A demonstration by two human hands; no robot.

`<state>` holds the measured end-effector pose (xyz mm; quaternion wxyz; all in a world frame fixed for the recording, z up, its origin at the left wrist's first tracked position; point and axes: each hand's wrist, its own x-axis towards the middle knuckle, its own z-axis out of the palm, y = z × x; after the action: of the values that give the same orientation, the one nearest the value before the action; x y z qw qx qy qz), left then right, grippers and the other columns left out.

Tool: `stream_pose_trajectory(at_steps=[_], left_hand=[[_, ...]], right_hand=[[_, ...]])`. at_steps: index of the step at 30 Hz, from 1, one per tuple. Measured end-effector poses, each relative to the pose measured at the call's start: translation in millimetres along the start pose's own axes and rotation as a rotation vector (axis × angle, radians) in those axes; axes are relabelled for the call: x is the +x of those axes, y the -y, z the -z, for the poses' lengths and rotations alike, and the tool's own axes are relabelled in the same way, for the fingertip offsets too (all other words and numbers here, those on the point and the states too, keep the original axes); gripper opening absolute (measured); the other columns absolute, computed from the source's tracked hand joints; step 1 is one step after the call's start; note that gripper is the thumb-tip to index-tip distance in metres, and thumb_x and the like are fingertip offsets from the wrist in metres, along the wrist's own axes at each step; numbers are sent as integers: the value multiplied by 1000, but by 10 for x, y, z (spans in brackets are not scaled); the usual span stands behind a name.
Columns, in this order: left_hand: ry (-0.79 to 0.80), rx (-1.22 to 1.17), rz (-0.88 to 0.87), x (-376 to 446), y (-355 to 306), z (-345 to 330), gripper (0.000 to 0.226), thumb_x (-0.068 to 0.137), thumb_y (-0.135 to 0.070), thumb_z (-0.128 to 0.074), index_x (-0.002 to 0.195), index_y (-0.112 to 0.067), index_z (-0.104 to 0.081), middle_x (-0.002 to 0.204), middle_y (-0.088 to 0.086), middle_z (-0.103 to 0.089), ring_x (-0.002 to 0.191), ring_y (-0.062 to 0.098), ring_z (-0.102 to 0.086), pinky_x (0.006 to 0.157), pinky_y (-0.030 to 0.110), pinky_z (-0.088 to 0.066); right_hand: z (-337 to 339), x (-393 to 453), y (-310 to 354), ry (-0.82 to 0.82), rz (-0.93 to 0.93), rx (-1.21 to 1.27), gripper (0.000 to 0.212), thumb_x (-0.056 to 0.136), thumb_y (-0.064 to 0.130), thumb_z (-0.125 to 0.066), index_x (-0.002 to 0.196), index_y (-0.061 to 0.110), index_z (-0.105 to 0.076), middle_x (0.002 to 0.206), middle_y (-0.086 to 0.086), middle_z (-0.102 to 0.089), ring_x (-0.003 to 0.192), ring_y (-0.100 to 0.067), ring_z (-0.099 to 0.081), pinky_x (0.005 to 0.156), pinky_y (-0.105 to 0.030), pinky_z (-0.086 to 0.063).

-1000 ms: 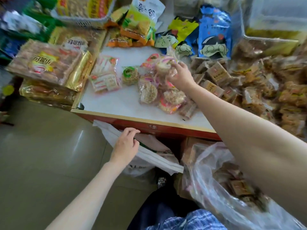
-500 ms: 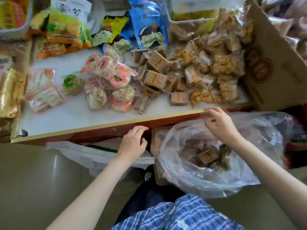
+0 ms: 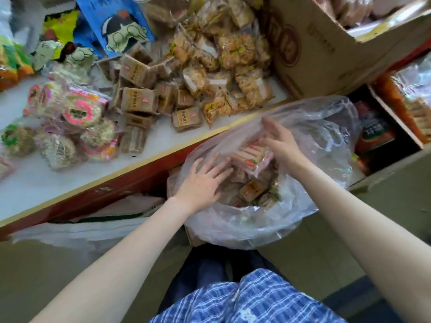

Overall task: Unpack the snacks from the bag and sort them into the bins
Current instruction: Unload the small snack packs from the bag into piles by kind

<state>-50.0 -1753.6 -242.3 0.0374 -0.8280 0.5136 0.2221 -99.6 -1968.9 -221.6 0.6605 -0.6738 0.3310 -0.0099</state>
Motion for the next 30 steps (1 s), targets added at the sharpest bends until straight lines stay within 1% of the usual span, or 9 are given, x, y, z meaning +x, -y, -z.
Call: stream_pose_trajectory(at_steps=[3, 8, 11, 13, 15, 17, 20, 25, 30], left_hand=[[102, 154, 79, 241, 26, 15, 64, 98, -33, -33, 151, -23, 1, 159, -1, 8, 144, 20, 16, 115, 47, 7], [192, 189, 195, 300, 368, 107, 66, 98, -33, -35, 151, -18, 1, 159, 3, 4, 146, 15, 6, 116, 45, -1], [182, 111, 190, 176, 366, 47, 66, 97, -34, -36, 151, -19, -1, 159, 4, 3, 146, 16, 3, 116, 41, -2], [136, 72, 210, 96, 342, -19, 64, 97, -32, -36, 151, -20, -3, 159, 4, 2, 146, 17, 3, 116, 39, -4], [101, 54, 232, 28, 315, -74, 62, 98, -30, -34, 151, -21, -5, 159, 3, 2, 146, 18, 1, 116, 39, -6], [79, 8, 274, -43, 274, -122, 60, 98, -30, -33, 151, -22, -6, 159, 2, -3, 146, 19, -4, 115, 39, -9], [75, -92, 345, -138, 187, -198, 58, 99, -29, -32, 152, -21, -8, 159, 2, -5, 146, 19, -7, 113, 38, -12], [104, -273, 430, -216, -20, -237, 61, 98, -27, -36, 151, -20, -9, 158, 1, -12, 144, 16, -14, 114, 40, -14], [-25, -541, 542, -238, -181, -118, 54, 98, -36, -39, 148, -21, -23, 151, 2, -33, 138, 20, -30, 112, 41, -24]], right_hand=[[125, 118, 234, -55, 135, 0, 52, 87, -12, -48, 137, 2, -41, 135, -8, -48, 121, -12, -49, 94, -17, -44], [259, 41, -42, 8, 392, -735, 26, 87, 9, -62, 112, 4, -62, 112, -13, -59, 95, -20, -58, 83, -33, -49], [135, -73, -483, 202, 507, -1068, 49, 79, 33, -71, 119, 7, -59, 128, -17, -50, 113, -35, -52, 86, -45, -46], [58, -29, -649, 311, 361, -1322, 75, 79, 46, -67, 140, 15, -38, 146, -13, -29, 134, -36, -29, 100, -51, -34], [10, 55, -733, 289, 265, -1442, 79, 82, 48, -60, 146, 18, -25, 149, -11, -22, 139, -39, -17, 104, -53, -26], [-48, 74, -762, 266, 288, -1453, 59, 85, 39, -54, 138, 13, -42, 140, -17, -40, 129, -45, -36, 94, -56, -37], [-35, -20, -795, 264, 421, -1440, 40, 80, 19, -40, 111, 9, -63, 110, -16, -63, 90, -41, -63, 66, -44, -50], [266, -273, -661, 492, 373, -1134, 52, 78, -3, -52, 126, 16, -59, 117, -9, -66, 107, -32, -60, 83, -38, -49], [411, -346, -335, 407, 577, -958, 40, 64, -7, -52, 90, 14, -75, 104, -12, -66, 100, -40, -50, 85, -46, -40]])
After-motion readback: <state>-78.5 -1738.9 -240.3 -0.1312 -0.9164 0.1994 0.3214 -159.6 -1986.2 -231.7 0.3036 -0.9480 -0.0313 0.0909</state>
